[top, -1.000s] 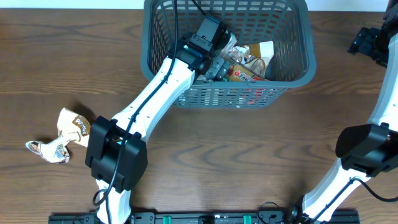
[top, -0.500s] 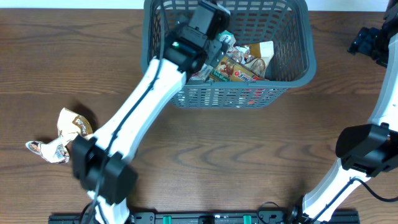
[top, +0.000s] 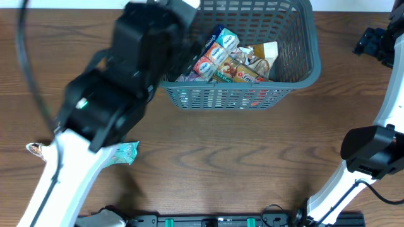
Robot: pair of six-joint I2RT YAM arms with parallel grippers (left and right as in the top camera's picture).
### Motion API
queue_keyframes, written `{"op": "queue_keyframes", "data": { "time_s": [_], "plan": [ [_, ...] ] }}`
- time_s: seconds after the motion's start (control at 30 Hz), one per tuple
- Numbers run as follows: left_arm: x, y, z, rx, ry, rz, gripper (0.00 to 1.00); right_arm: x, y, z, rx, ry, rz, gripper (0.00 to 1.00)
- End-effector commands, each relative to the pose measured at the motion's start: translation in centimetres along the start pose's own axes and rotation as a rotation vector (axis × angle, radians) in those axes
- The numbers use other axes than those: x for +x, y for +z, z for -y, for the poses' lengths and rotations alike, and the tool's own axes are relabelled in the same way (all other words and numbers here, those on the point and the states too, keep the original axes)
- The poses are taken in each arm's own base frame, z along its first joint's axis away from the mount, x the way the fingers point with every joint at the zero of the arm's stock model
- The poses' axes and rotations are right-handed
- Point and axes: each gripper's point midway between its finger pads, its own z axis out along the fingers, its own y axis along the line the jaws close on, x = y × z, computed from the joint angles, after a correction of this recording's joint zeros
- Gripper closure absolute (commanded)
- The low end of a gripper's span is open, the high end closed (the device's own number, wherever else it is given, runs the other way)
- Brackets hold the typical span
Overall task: Pack container
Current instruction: 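Open the left gripper and withdraw it to the left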
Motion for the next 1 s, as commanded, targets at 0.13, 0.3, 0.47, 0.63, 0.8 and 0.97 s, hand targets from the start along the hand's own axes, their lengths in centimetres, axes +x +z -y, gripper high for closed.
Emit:
{"op": "queue_keyframes", "data": {
  "time_s": [0.13, 0.3, 0.47, 0.63, 0.8, 0.97],
  "plan": [
    [3.4, -3.1, -8.5, -0.464, -0.051, -0.147, 0.01, -0.1, 0.5, 0.4, 0.012, 0.019, -0.006, 0.01],
    [7.4, -5.4, -14.2, -0.740, -0.326, -0.210, 0.01, -0.1, 0.5, 0.4, 0.012, 0.019, -0.006, 0.01],
    [14.3, -8.2, -18.2, -0.925, -0.609, -0.350, 0.01, -0.1, 0.5, 0.4, 0.012, 0.019, -0.006, 0.01],
    [19.9, -10.2, -19.0, -0.990, -0.965, -0.446, 0.01, -0.1, 0.5, 0.4, 0.012, 0.019, -0.006, 0.01],
    [24.2, -12.7, -18.9, -1.168, -1.404, -0.430, 0.01, -0.1, 0.5, 0.4, 0.012, 0.019, -0.006, 0.01],
    [26.0, -11.7, -18.5, -1.196, -1.660, -0.398, 0.01, -0.1, 0.5, 0.4, 0.012, 0.019, -0.006, 0.01]
  ]
}}
